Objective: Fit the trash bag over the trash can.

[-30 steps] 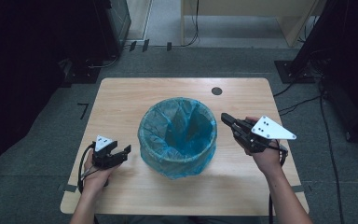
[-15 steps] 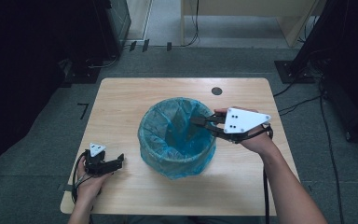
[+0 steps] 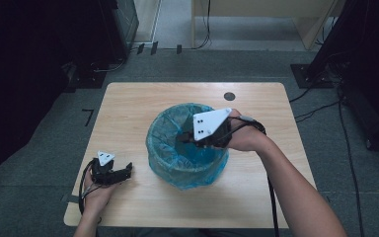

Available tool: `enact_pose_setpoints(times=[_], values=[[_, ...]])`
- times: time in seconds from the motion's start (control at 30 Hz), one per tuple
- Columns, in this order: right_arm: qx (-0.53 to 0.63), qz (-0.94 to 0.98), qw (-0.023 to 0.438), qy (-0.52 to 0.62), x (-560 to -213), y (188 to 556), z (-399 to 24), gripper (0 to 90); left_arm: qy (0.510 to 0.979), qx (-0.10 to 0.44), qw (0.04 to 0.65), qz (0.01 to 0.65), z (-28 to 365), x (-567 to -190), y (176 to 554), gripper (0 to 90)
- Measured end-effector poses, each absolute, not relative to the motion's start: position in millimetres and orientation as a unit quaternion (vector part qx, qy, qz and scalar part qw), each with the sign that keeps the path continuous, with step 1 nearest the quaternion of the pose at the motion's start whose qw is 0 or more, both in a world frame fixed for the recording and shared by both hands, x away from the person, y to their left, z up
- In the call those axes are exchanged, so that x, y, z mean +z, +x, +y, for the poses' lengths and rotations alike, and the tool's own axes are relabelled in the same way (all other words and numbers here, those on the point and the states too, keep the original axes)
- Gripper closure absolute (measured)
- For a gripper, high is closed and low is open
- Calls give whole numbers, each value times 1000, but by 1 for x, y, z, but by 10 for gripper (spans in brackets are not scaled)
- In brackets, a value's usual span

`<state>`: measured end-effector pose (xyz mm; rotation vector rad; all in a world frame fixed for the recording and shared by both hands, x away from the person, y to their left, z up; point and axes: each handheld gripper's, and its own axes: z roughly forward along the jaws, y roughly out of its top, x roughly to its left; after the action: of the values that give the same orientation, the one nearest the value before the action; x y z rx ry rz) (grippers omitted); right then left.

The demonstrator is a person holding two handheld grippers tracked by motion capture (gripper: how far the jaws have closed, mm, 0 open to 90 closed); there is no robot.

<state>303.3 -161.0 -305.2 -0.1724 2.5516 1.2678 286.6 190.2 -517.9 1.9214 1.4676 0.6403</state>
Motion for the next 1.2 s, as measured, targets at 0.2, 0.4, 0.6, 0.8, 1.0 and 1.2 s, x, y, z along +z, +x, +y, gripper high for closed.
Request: enact_pose_setpoints(times=[0.2,0.4,0.6,0.8,1.0,1.2], values=[[392,907,123,-90,-303,313,-137,900,728,244,316,558,190,-518,287,131],[357,919,128,-107,-309,321,-112,900,727,244,316,559,190,-518,287,131],[307,929,158,-133,-333,328,-85,900,728,243,316,558,190,-518,288,132],[272,934,168,-160,-362,334,-67,900,727,243,317,558,190,-518,288,132],[236,947,114,-184,-388,346,-59,900,728,243,317,558,190,-518,288,132],[215,955,78,-190,-402,353,-58,900,728,242,317,558,190,-518,288,133]])
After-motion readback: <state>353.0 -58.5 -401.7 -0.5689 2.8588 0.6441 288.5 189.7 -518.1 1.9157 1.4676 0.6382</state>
